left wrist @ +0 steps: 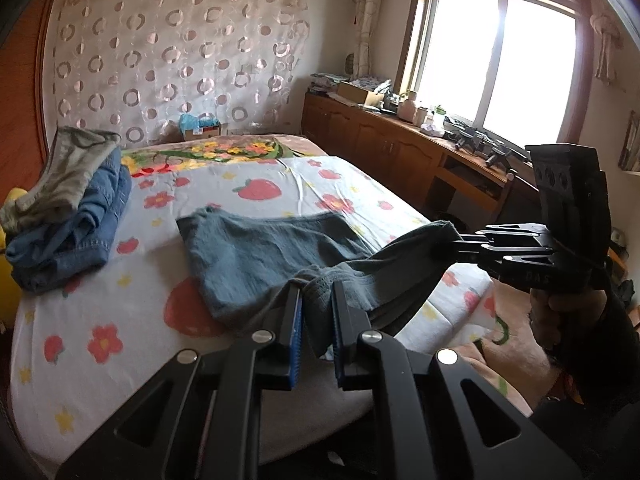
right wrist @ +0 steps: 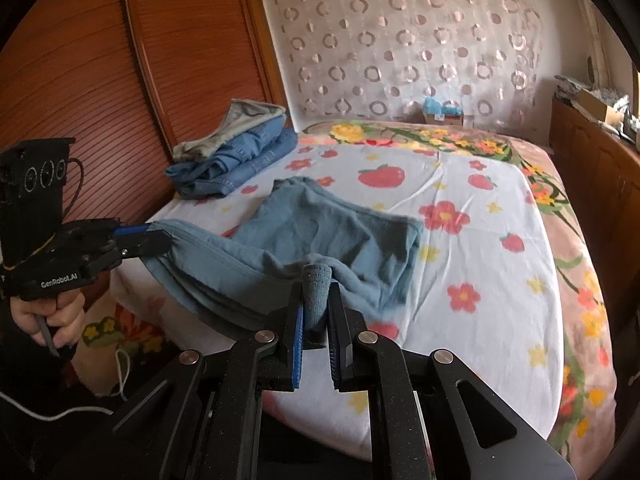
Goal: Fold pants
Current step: 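Lower the hem onto the waistband and open both grippers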
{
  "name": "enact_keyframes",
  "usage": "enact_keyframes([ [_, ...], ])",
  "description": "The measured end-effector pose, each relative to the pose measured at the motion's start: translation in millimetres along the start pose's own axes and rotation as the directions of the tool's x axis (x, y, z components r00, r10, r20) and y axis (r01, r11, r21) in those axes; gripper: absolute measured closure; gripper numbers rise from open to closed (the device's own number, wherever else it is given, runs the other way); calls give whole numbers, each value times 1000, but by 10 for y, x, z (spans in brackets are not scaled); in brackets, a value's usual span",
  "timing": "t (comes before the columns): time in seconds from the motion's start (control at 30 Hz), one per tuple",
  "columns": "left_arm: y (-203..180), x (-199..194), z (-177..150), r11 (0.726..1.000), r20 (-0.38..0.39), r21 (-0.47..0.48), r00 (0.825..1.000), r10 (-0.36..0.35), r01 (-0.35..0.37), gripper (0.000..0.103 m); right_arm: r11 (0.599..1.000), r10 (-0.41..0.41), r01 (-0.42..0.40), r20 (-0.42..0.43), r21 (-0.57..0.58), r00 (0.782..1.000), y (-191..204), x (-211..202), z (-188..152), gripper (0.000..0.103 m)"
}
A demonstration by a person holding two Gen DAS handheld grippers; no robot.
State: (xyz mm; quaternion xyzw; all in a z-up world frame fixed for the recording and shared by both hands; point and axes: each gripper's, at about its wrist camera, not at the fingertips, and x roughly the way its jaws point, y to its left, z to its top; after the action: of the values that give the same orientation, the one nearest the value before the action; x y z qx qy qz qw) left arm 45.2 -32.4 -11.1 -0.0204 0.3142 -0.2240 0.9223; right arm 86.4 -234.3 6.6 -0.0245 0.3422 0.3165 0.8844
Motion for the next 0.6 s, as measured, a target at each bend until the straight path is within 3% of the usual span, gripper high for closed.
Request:
enact_keyframes([
  [0.3,165,253,243,999,18,10,998,52,-52,93,999,-42,42,26,6,999,-169,340,308,95],
  [0.6,332,519,256,996,-3,-13,996,91,-91,90,997,-68,68,-20,29,998,-334,703,313,95],
])
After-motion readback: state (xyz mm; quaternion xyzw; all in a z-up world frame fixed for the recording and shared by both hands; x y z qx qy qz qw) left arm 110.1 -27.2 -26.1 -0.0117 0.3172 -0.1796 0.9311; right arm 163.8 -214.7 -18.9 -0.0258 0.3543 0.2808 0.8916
